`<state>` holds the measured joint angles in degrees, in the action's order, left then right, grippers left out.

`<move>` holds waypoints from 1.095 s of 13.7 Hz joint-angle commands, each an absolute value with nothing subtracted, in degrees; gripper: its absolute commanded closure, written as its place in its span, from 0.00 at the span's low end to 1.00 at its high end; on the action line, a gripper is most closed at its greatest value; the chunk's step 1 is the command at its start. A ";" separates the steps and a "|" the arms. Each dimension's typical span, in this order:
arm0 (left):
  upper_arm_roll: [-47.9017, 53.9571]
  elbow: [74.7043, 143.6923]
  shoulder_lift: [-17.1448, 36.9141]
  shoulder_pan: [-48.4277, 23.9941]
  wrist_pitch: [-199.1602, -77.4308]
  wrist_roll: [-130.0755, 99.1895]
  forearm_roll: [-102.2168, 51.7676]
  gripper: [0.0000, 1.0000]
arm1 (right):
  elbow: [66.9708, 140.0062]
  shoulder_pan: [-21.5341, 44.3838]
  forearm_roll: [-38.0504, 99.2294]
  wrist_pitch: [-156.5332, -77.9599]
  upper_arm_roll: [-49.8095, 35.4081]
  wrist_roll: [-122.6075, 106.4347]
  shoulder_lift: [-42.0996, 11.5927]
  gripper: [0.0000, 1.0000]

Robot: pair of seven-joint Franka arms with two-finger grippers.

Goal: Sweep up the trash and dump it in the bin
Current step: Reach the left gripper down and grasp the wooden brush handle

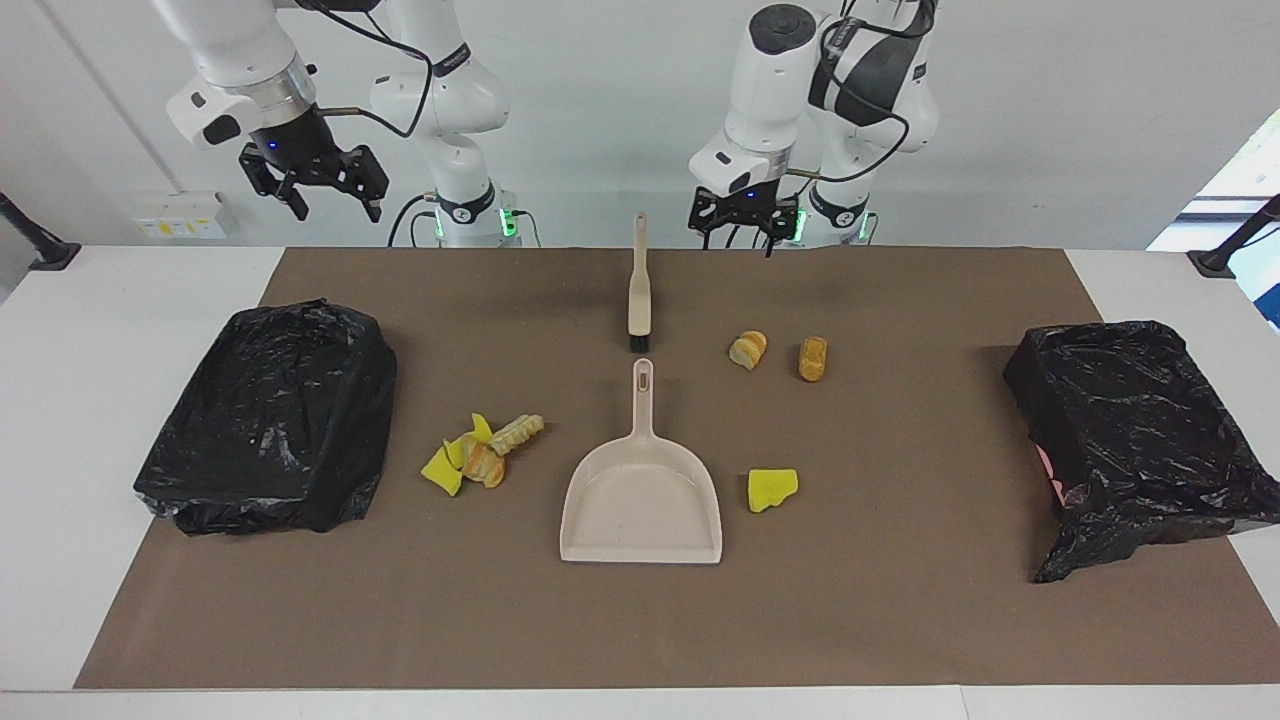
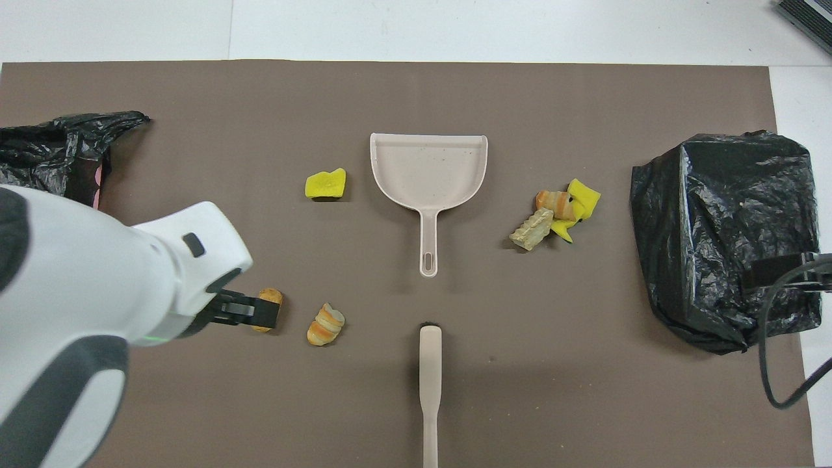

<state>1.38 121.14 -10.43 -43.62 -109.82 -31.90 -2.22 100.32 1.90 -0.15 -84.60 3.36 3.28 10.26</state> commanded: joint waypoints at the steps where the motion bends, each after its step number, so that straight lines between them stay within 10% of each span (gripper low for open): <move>1: 0.18 125.42 -8.81 -50.42 -116.00 -37.16 -2.64 0.00 | 100.72 1.49 0.53 -86.83 2.99 4.57 9.58 0.00; 15: 0.44 136.14 -4.75 -64.51 -127.35 -41.57 -2.72 0.00 | 101.07 2.02 0.53 -91.14 2.90 4.75 7.82 0.00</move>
<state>1.48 133.22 -3.24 -62.87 -126.13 -41.71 -2.24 100.50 2.19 -0.15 -90.08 3.17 3.68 7.59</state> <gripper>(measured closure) 0.000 0.000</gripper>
